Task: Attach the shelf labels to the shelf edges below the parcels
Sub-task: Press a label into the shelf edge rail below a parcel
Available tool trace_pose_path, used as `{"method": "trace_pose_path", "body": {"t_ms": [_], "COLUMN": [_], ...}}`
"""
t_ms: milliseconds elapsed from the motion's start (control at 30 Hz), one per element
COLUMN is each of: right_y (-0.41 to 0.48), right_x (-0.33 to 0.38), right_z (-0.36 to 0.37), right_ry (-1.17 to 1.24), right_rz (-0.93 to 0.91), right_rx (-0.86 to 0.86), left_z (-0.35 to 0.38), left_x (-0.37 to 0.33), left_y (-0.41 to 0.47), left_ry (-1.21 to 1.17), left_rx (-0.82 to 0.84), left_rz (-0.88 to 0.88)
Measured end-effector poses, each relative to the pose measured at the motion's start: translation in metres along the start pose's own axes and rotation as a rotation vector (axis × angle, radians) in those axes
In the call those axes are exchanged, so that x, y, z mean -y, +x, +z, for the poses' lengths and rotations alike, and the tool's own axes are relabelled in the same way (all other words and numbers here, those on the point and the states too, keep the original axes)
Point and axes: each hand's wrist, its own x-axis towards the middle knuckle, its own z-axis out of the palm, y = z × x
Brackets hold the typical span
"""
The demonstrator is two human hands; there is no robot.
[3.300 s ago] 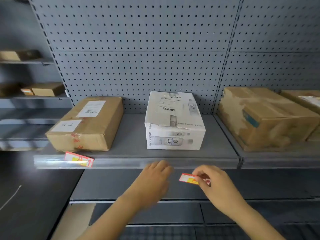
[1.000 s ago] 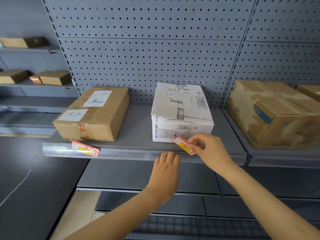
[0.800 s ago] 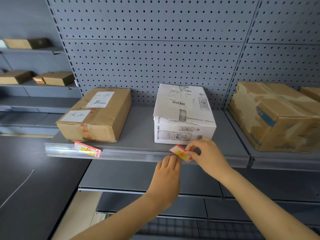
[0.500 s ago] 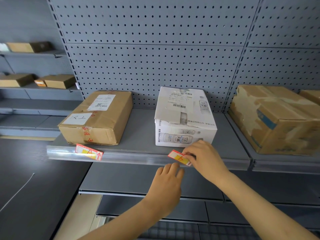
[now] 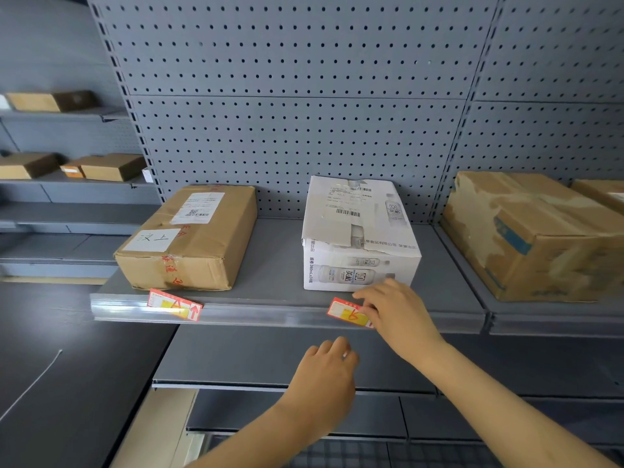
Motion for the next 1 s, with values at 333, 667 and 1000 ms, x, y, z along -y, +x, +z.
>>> {"method": "trace_pose_path", "body": {"t_ms": [333, 667, 1000], "right_y": [-0.049, -0.133, -0.249], "right_x": [-0.029, -0.090, -0.197], "right_z": [-0.019, -0.086, -0.158], "right_ry": [0.035, -0.025, -0.051], "right_rz": [0.139, 0.410, 0.624], "right_rx": [-0.025, -0.112, -0.161], "left_z": [-0.011, -0.020, -0.017], "left_x": [-0.011, -0.080, -0.217], "left_y": [0.031, 0.116, 0.167], "left_ry": [-0.075, -0.235, -0.276], "left_rx": [0.003, -0.187, -0.210], "left_rz": [0.127, 0.413, 0.622]}}
